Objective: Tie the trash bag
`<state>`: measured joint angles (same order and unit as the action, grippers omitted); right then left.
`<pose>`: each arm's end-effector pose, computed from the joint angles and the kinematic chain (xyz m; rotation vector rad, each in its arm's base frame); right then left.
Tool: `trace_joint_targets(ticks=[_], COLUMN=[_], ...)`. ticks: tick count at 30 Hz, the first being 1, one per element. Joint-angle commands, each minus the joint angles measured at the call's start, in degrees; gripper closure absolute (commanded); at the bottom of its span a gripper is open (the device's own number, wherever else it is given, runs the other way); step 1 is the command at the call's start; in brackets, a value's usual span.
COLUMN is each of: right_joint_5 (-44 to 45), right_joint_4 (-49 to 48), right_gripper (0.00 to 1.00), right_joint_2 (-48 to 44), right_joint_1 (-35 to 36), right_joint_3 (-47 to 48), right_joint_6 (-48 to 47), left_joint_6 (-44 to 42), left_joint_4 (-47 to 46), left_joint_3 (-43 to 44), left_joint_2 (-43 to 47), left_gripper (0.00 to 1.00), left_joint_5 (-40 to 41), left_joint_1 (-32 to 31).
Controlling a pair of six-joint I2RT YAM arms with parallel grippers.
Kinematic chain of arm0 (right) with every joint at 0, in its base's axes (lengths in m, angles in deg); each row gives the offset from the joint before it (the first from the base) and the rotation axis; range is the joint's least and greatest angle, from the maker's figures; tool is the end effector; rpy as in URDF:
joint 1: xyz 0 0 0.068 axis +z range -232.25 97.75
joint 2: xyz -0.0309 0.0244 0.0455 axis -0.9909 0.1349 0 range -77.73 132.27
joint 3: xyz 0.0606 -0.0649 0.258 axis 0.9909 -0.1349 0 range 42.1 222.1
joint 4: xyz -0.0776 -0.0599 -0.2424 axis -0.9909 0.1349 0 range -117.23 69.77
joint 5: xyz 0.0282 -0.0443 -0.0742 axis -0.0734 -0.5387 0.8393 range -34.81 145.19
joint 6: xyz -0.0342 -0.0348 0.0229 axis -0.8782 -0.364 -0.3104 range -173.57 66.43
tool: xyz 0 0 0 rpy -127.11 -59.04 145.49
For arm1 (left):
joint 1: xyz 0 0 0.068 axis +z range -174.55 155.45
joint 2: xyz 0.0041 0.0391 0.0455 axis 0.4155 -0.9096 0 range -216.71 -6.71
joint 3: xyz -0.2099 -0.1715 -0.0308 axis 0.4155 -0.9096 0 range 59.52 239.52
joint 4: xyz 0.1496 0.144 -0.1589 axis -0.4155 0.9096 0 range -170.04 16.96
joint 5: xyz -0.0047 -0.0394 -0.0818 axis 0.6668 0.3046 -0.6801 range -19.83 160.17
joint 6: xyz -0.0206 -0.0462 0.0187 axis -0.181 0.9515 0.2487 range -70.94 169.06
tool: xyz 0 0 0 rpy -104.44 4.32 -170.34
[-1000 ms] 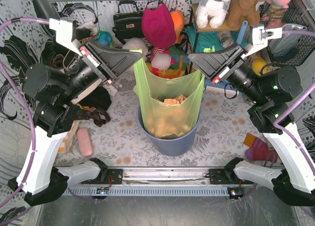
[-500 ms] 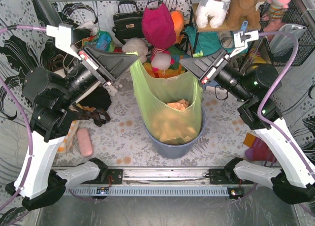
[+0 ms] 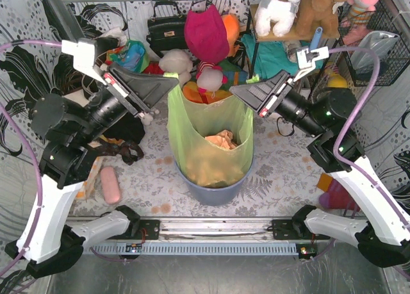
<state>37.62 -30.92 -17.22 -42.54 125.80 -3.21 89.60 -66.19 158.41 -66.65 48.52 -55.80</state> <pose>0.1377 0.1283 0.5438 -0.1939 1.2539 1.5515 0.1108 -0.0826 0.5881 0.2659 1.2412 -1.3092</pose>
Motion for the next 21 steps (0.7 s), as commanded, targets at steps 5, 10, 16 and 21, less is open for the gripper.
trace_joint_targets(ticks=[5,10,16,21], right_joint_5=[2.3,-1.1,2.2,7.7], right_joint_4=[-2.2,-2.2,12.6,28.0], right_gripper=[1.0,1.0,0.77,0.57], right_joint_2=[-0.9,4.2,5.1,1.0], right_joint_1=[0.3,0.4,0.6,0.6], right_joint_3=[-1.8,8.3,15.9,13.7], right_joint_6=[1.2,0.3,-2.4,-3.9], left_joint_6=[2.3,1.2,1.9,1.6], left_joint_4=[-5.1,-5.6,-5.0,-3.6], left_joint_3=[-7.7,1.6,-0.5,-9.1], left_joint_2=[2.6,-1.3,-0.2,4.2], left_gripper=[0.93,0.93,0.93,0.91], left_joint_5=[0.2,-3.4,-4.8,-3.4], left_joint_1=[0.1,0.1,0.1,0.1])
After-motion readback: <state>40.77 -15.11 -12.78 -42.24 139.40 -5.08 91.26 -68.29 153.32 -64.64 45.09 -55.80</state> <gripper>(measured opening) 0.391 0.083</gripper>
